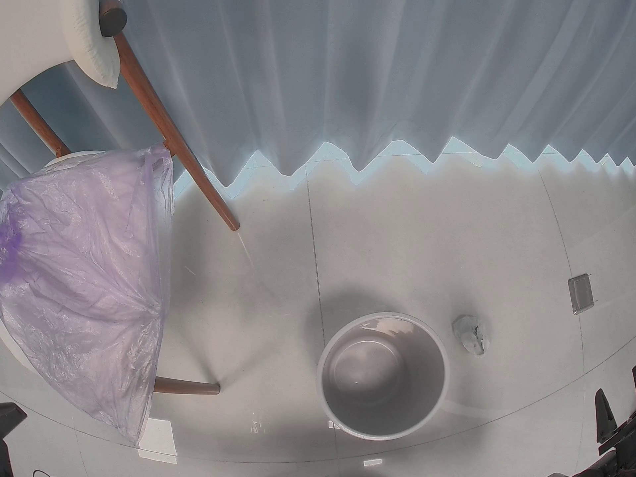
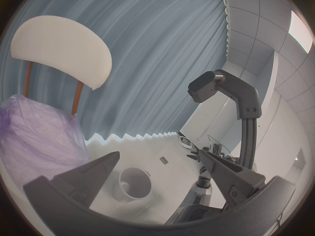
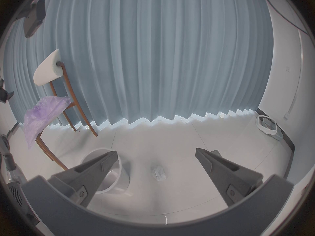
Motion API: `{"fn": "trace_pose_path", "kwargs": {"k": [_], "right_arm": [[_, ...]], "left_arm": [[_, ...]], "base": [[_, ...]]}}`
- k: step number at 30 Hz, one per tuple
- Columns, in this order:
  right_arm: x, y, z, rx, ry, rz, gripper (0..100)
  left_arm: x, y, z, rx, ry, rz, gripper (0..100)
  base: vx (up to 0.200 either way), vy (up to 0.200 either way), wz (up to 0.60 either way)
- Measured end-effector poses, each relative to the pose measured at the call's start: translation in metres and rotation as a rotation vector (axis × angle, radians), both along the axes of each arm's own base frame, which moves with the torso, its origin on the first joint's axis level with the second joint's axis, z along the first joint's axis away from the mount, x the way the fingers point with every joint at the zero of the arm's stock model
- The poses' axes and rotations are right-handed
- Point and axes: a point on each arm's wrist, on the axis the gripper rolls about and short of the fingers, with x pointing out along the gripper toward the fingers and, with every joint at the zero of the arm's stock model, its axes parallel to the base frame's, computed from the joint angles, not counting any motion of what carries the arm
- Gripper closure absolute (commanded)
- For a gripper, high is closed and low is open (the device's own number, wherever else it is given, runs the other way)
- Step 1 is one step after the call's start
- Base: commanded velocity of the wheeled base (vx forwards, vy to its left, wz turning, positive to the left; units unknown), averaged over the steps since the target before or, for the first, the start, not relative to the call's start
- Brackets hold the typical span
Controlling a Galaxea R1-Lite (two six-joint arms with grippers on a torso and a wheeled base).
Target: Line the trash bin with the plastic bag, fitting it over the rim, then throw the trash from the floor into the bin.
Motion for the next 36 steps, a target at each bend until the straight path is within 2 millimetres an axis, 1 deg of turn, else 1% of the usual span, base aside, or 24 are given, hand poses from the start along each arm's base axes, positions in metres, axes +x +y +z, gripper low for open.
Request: {"fn": "trace_pose_path", "kwargs": {"k": [6,11,16,22,29,36], "right_arm": [[0.000,0.000,0.000,0.000,0.000,0.000,0],[0.000,0.000,0.000,0.000,0.000,0.000,0],[0.000,0.000,0.000,0.000,0.000,0.000,0],[0.000,0.000,0.000,0.000,0.000,-0.001,0],[0.000,0.000,0.000,0.000,0.000,-0.001,0],[0.000,0.000,0.000,0.000,0.000,0.000,0]], "left_arm": [[0.012,-0.001,0.021,0.021,0.040,-0.066,0],[0.022,-0.001,0.032,0.040,0.079,-0.157,0],[0.034,-0.002,0.039,0.060,0.129,-0.250,0],[0.052,-0.003,0.044,0.064,0.192,-0.309,0],[0.076,-0.005,0.054,0.077,0.190,-0.361,0],[0.092,-0.009,0.059,0.094,0.201,-0.439,0]], "base": [[0.000,0.000,0.00],[0.000,0.000,0.00],[0.000,0.000,0.00],[0.000,0.000,0.00],[0.000,0.000,0.00],[0.000,0.000,0.00]]}}
